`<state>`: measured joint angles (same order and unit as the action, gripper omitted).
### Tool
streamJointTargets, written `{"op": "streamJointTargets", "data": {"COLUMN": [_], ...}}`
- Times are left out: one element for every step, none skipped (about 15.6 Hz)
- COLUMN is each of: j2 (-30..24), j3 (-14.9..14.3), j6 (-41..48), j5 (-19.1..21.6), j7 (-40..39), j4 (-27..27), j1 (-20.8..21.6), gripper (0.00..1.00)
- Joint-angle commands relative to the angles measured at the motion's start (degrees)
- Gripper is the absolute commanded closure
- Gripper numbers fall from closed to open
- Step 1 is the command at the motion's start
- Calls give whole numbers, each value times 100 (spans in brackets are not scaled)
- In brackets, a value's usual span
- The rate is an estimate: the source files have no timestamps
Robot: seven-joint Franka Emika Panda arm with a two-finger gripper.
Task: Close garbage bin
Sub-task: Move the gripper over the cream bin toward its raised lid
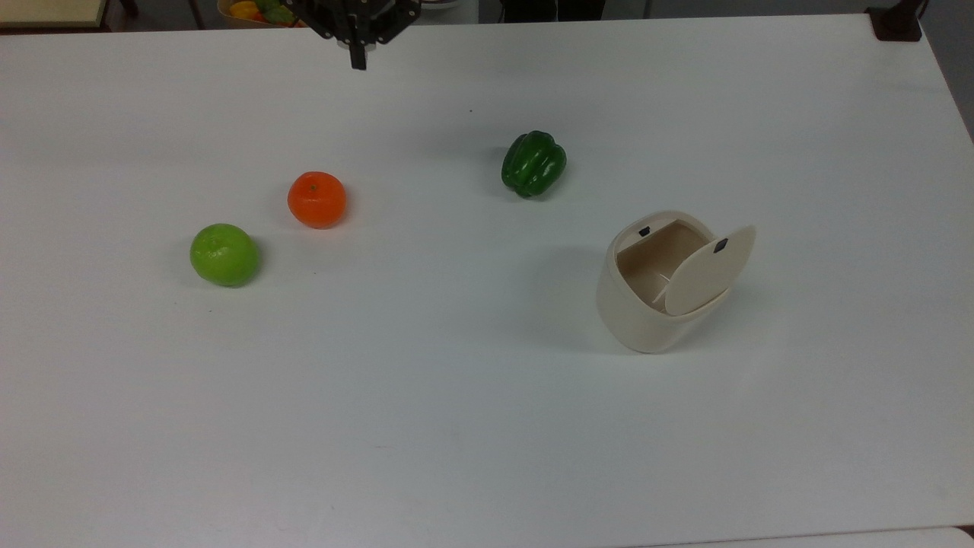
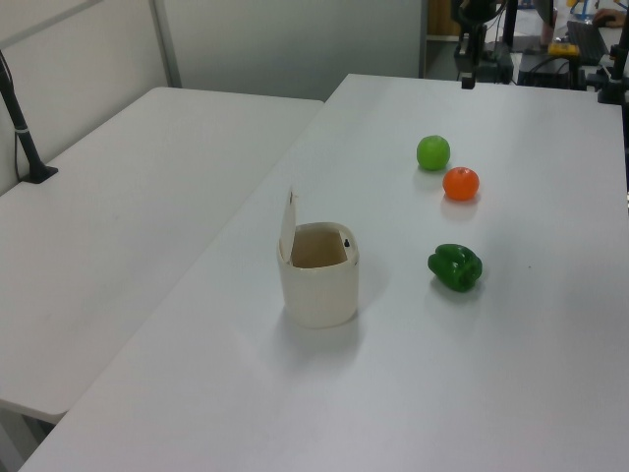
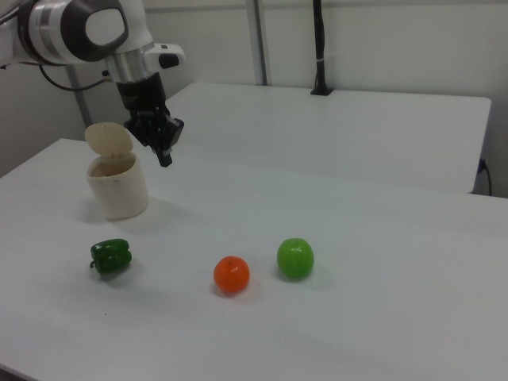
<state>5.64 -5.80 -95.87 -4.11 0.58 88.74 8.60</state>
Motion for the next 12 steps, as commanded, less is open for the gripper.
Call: {"op": "streamJointTargets", "data": {"j2": [103, 112, 139, 191, 209, 253, 305, 341, 385, 428, 464, 534], "j3": [78, 87, 87, 87, 87, 87, 87, 87, 87, 87, 87, 87], "j6": [-931, -1125, -1301, -1468, -1661, -1881, -2031, -2163, -2364, -2584, -2838, -3137], "j5": [393, 420, 420, 420, 420, 420, 420, 420, 420, 420, 420, 420], "j7": [-6, 3, 12, 12, 12, 12, 12, 12, 12, 12, 3, 12], "j4": [74, 48, 56, 47, 47, 56, 56, 56, 56, 56, 65, 65], "j1": [193, 299, 404, 519, 641, 756, 861, 967, 1064, 1125, 1161, 1231], "gripper": [100, 100, 100, 100, 100, 100, 100, 100, 100, 100, 100, 100]}}
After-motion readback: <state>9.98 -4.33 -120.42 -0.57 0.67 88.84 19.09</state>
